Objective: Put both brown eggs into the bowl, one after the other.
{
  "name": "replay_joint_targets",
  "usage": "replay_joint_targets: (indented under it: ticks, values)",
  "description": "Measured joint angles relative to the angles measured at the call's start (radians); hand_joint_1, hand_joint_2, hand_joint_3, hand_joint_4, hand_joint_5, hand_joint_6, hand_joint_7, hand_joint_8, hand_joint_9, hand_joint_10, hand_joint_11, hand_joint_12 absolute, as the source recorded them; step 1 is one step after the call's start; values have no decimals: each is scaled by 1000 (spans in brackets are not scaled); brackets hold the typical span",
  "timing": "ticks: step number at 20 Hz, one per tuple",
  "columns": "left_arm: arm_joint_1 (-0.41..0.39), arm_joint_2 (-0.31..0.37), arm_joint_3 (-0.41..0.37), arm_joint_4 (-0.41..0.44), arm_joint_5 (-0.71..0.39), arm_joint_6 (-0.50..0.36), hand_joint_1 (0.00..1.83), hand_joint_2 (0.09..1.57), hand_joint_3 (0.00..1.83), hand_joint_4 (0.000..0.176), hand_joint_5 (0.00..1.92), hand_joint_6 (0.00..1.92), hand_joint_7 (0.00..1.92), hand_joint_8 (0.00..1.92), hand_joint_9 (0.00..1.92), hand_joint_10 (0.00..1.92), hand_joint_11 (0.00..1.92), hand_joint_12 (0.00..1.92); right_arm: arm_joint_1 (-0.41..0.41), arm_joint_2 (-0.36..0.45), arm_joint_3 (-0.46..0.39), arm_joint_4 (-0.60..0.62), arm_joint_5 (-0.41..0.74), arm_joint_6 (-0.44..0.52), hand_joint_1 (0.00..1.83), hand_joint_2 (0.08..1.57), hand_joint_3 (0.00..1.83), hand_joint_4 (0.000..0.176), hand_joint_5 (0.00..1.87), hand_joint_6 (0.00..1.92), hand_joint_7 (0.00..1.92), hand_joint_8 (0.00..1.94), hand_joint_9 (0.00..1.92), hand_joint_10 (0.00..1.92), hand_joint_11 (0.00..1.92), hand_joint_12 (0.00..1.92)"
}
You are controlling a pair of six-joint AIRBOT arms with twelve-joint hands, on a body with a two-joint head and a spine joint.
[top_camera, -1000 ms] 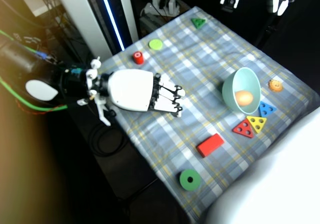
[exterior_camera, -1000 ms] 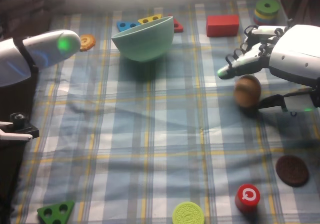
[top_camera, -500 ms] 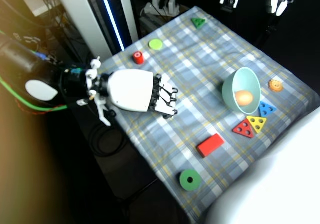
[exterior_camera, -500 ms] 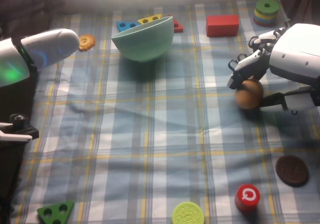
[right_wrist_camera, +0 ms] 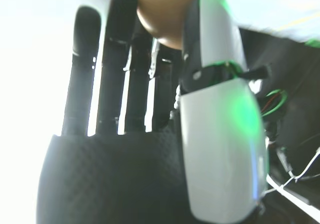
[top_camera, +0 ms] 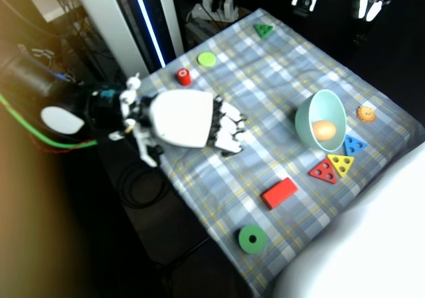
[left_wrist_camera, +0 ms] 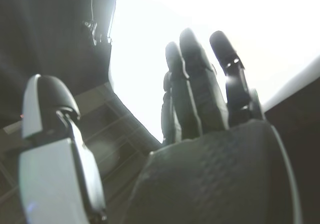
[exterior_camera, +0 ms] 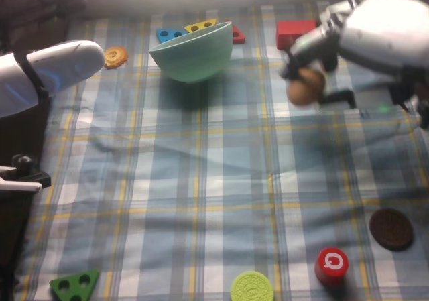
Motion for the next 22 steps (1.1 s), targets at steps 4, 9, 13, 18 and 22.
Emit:
replay_joint_targets:
  ticks: [4, 9, 13, 18, 22]
  values:
    - [0, -6, 13, 5, 1, -21, 842, 851, 1, 84, 342, 0, 618, 4, 575, 6, 37, 1043, 145, -70, 69, 14, -39, -60, 1258, 1054, 0, 0, 1067, 747, 1169, 814, 1042, 1064, 846, 1551]
    - [0, -14, 23, 13, 13, -32, 839, 864, 0, 92, 320, 0, 595, 0, 578, 1, 84, 936, 216, -74, 72, 24, -59, -136, 1260, 1079, 0, 0, 1203, 682, 903, 1064, 666, 1167, 452, 1732]
    - [-2, -16, 32, 22, 24, -43, 810, 860, 0, 96, 312, 0, 579, 0, 587, 0, 53, 1097, 244, -119, 118, 35, -84, -148, 1219, 1134, 0, 0, 1046, 892, 839, 1199, 654, 1137, 438, 1714]
    - [-13, -30, 49, 35, 40, -58, 826, 868, 2, 38, 363, 5, 579, 1, 587, 1, 32, 1107, 259, -201, 159, 28, -97, -148, 1239, 1123, 0, 0, 1099, 690, 854, 1303, 676, 1484, 622, 1917]
    - [-15, -39, 63, 39, 50, -76, 844, 858, 0, 44, 374, 0, 574, 0, 575, 0, 85, 967, 274, -227, 185, 29, -117, -148, 1239, 1049, 0, 52, 1127, 731, 1131, 762, 1028, 671, 714, 1367]
